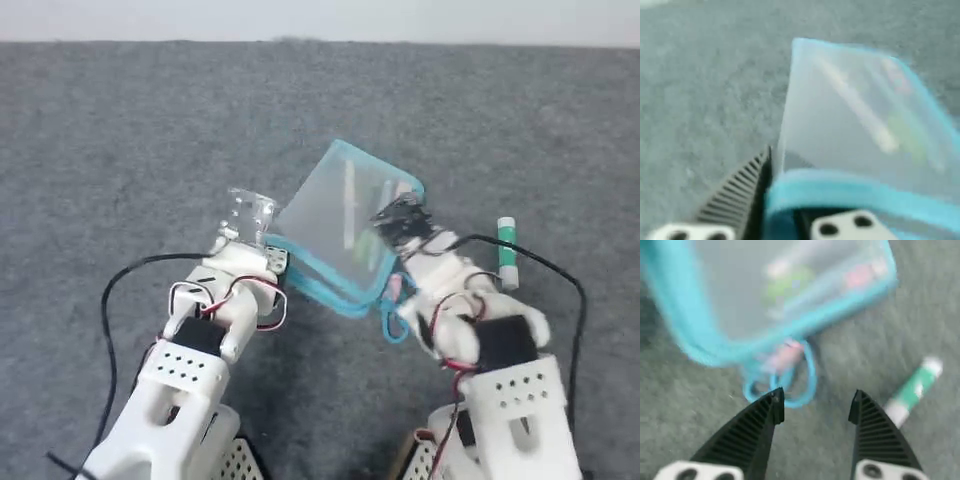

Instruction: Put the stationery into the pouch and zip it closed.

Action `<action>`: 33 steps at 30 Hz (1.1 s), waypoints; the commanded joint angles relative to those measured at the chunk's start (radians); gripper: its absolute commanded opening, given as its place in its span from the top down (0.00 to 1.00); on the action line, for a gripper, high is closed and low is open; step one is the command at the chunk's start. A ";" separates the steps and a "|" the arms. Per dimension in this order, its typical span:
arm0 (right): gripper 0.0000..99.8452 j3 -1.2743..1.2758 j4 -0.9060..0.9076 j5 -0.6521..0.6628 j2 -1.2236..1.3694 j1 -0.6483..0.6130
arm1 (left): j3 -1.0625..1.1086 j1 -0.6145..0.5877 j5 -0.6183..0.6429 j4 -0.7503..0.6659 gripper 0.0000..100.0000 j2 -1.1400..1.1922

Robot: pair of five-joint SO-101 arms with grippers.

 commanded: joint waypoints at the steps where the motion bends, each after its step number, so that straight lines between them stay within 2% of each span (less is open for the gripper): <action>1: 0.80 -0.031 0.008 0.094 0.048 0.245 | -0.008 -0.020 0.012 -0.012 0.99 0.000; 5: 0.80 -0.031 -0.094 0.166 0.214 0.463 | -0.008 -0.018 0.012 -0.012 0.99 0.000; 9: 0.80 -0.032 -0.199 0.169 0.404 0.559 | -0.008 -0.018 0.011 -0.012 0.99 0.000; 14: 0.80 -0.083 -0.272 0.158 0.642 0.572 | 0.002 -0.017 0.011 -0.012 0.99 0.000; 21: 0.80 -0.318 -0.274 0.041 0.928 0.564 | 0.005 -0.014 0.009 -0.012 0.99 0.000; 33: 0.80 -0.516 -0.332 0.046 1.168 0.547 | 0.007 -0.014 0.011 -0.012 0.99 0.000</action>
